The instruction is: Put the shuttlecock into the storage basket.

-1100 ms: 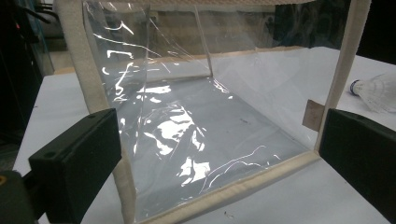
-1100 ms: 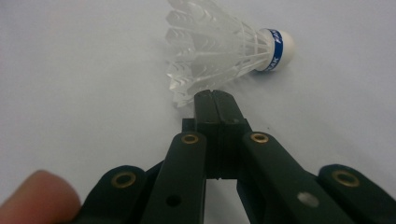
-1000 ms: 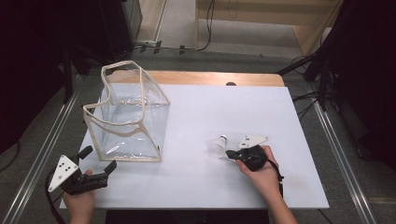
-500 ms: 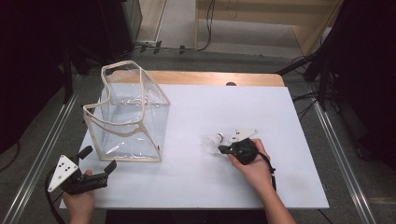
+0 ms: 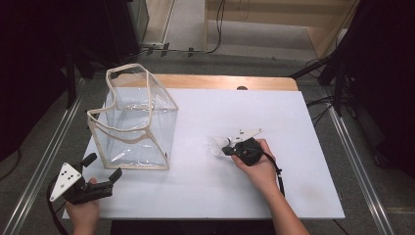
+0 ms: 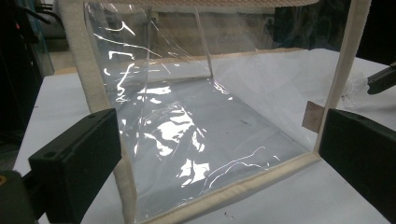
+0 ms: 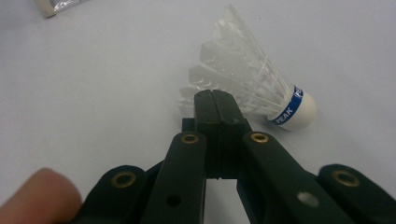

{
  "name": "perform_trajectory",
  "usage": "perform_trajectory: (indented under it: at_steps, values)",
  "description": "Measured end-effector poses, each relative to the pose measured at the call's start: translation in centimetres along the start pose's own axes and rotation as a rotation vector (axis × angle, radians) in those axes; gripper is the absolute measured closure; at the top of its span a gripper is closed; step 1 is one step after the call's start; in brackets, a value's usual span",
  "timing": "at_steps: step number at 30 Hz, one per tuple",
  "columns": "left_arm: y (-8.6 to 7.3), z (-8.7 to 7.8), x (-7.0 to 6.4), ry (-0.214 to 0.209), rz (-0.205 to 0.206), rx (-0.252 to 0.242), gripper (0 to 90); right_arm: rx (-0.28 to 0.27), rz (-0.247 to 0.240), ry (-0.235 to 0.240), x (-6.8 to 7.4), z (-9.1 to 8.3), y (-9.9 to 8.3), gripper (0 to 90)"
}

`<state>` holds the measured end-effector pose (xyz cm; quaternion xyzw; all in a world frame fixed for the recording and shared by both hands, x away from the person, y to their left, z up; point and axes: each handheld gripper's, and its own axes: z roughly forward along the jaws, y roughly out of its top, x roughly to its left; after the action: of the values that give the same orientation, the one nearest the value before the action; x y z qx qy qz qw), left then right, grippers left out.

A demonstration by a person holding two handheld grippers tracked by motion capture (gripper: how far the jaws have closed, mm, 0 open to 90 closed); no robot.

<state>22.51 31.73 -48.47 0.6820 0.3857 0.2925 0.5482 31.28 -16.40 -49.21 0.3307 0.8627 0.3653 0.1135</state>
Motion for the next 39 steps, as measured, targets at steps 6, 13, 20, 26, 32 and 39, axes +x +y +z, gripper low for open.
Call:
perform_trajectory:
  at_steps: [6,13,20,26,32,39]
  values:
    - [0.0,0.0,0.0,-0.002,-0.003,-0.004,0.0,0.000,0.004,0.001,-0.4,0.5,0.7,87.9]
    - [0.0,0.0,0.0,-0.001,-0.005,-0.005,0.0,-0.001,0.005,-0.003,-0.8,1.3,1.5,87.8]
    - [0.0,0.0,0.0,-0.002,-0.005,-0.006,0.0,-0.008,0.013,-0.018,-1.4,1.7,1.9,87.8]
    - [0.0,0.0,0.0,-0.002,-0.006,-0.005,0.0,0.000,0.034,-0.020,-2.2,2.1,2.1,87.8]
    - [0.0,0.0,0.0,0.001,0.002,0.001,0.0,-0.015,0.049,-0.041,-2.8,2.0,2.5,87.8]
    - [0.0,0.0,0.0,0.001,0.003,0.001,0.0,-0.029,0.058,-0.048,-3.5,1.9,2.9,87.8]
